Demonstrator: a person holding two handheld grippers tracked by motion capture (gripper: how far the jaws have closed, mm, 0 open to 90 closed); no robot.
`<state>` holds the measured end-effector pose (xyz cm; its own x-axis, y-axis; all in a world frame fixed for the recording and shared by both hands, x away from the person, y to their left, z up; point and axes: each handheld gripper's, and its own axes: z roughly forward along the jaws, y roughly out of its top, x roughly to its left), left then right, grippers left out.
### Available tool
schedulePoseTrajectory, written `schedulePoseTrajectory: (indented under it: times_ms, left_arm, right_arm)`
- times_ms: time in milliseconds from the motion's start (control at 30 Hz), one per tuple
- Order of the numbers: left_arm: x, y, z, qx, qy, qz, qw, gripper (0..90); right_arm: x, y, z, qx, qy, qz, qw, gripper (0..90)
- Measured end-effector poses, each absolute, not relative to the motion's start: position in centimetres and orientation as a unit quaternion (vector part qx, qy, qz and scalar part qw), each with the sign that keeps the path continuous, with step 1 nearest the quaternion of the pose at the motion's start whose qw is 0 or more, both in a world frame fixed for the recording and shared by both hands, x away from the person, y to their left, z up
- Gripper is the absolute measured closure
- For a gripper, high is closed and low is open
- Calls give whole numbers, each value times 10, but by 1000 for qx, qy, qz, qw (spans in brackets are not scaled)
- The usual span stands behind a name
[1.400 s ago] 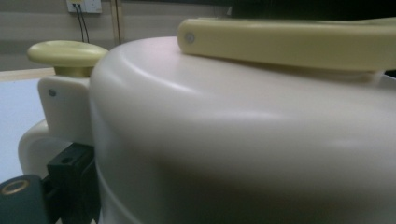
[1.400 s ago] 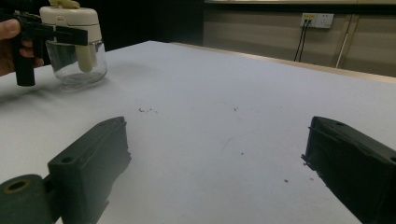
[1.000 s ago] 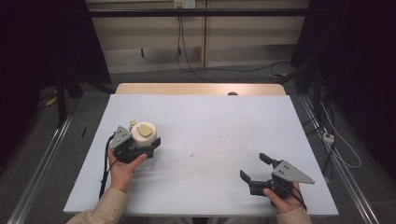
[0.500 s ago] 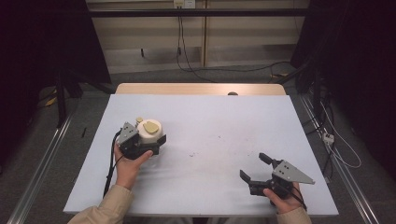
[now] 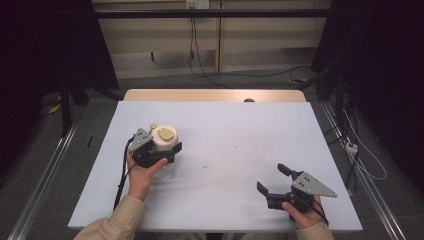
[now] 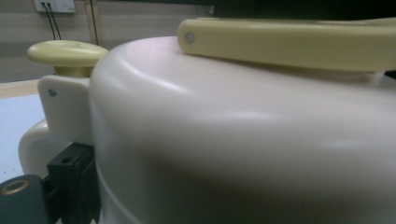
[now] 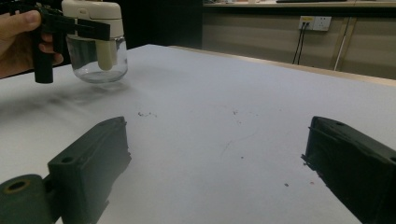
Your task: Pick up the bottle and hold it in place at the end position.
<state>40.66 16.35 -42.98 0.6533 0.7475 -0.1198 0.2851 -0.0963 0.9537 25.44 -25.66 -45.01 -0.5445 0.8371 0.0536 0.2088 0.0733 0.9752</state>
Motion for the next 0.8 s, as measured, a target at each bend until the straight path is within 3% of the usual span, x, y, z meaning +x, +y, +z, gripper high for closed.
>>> schedulePoseTrajectory:
  times_ms: [800]
  left_arm:
    - [415,139,-427,722,347,195,566,59]
  right_arm:
    - [254,-257,-450,384,676,561,284,61]
